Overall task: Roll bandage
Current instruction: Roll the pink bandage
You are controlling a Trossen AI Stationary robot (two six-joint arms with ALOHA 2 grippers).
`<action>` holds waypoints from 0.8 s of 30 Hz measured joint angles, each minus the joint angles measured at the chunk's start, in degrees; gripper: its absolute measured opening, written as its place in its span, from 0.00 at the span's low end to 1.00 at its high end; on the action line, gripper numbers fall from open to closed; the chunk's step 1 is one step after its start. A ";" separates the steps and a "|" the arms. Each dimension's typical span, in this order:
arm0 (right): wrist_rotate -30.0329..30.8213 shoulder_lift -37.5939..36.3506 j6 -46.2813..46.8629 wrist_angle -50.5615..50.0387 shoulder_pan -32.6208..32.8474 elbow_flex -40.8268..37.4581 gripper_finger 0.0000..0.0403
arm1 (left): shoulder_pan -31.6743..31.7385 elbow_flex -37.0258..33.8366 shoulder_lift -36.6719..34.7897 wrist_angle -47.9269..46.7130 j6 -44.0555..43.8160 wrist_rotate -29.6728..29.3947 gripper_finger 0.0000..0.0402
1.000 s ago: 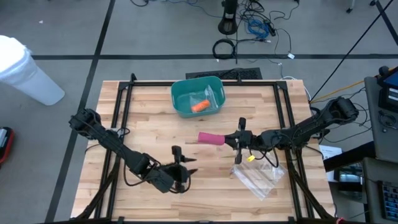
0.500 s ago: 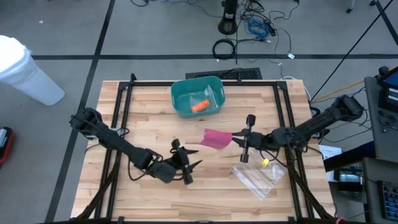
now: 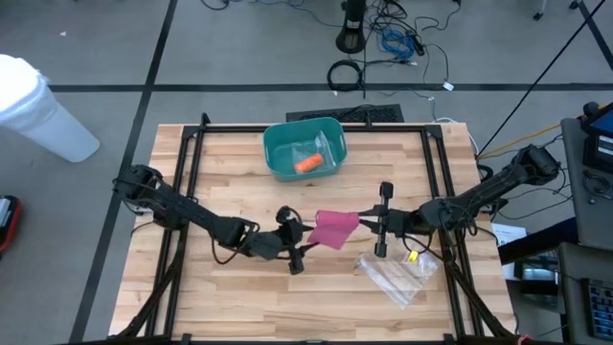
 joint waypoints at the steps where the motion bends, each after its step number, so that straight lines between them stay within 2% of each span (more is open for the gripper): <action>1: -0.06 0.00 0.85 0.01 0.00 0.00 0.00 | 0.21 0.00 0.43 0.45 1.95 1.05 0.51; 4: -0.14 0.00 2.39 -0.01 0.14 0.00 0.00 | 0.57 0.00 1.86 0.48 5.59 1.63 0.50; 6: -0.20 0.00 2.39 -0.21 0.50 0.00 0.00 | 0.81 0.00 2.50 0.11 6.69 0.43 0.46; 9: -0.29 0.01 2.46 -1.18 1.36 0.00 0.00 | 0.91 0.00 2.53 0.54 9.63 -0.11 0.33; 13: -0.31 0.29 3.84 -3.10 2.30 0.00 0.00 | 0.78 0.00 2.53 1.39 11.07 -1.21 0.07; 17: -0.31 0.78 3.98 -3.12 3.14 0.00 0.00 | 0.88 0.00 2.53 1.72 13.59 -1.88 0.02; 19: -0.14 0.85 4.03 -3.26 3.63 0.00 0.00 | 0.68 0.00 2.53 1.78 14.42 -6.42 0.01; 22: 0.14 0.85 4.59 -3.35 4.44 0.00 0.00 | -0.74 0.00 2.53 1.78 18.79 -17.17 0.01; 24: 0.21 0.85 4.65 -3.82 5.25 0.00 0.00 | -1.50 0.00 2.53 2.42 22.21 -20.30 0.01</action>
